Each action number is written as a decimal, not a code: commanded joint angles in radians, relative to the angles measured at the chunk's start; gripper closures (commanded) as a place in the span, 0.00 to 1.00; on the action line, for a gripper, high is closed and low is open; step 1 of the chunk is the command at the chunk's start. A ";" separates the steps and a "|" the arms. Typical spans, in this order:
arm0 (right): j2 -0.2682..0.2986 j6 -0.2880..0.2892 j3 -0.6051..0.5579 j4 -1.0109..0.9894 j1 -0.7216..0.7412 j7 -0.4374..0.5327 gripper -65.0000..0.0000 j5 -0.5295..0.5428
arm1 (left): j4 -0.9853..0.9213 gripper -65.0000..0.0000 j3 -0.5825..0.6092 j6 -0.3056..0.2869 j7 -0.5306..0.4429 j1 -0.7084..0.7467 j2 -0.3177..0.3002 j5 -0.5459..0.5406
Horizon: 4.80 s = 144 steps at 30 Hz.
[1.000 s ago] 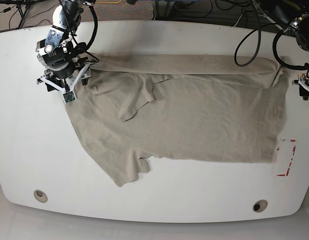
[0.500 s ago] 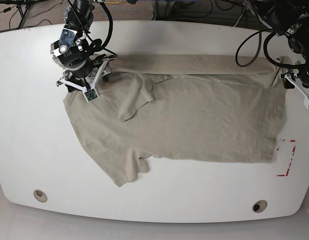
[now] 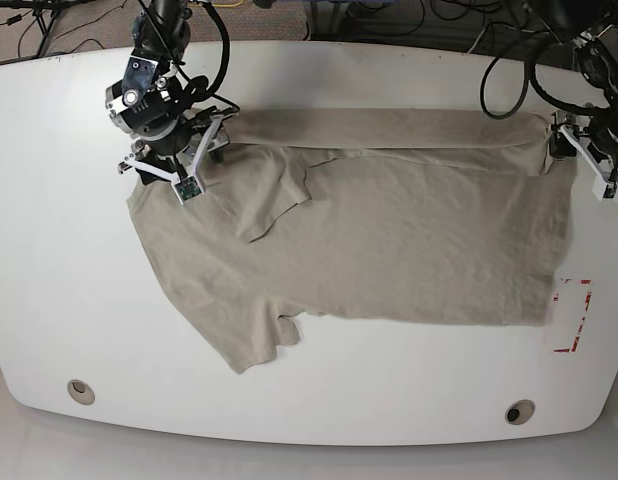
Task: Layout the t-shirt on the table in an organized manner, then fold the t-shirt properly
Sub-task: 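Regrasp the shirt edge with both grippers and pull it taut, then pull the gripped shirt edge apart with both grippers to smooth it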
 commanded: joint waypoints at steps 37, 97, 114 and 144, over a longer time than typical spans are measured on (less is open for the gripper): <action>0.003 -0.002 0.003 0.016 0.007 0.016 0.42 0.014 | -0.079 0.95 0.130 -0.001 -0.184 0.095 -0.105 0.125; 0.002 -0.002 -0.022 0.024 -0.006 0.015 0.42 0.066 | 0.082 0.57 0.121 -0.001 -0.063 -0.045 -0.114 0.212; 0.048 -0.002 0.078 0.024 -0.110 0.018 0.42 0.194 | 0.163 0.57 0.106 -0.001 -0.116 0.029 0.032 0.313; 0.052 -0.002 0.235 -0.081 -0.156 0.019 0.43 0.192 | 0.062 0.57 0.101 -0.001 -0.264 0.026 0.013 0.419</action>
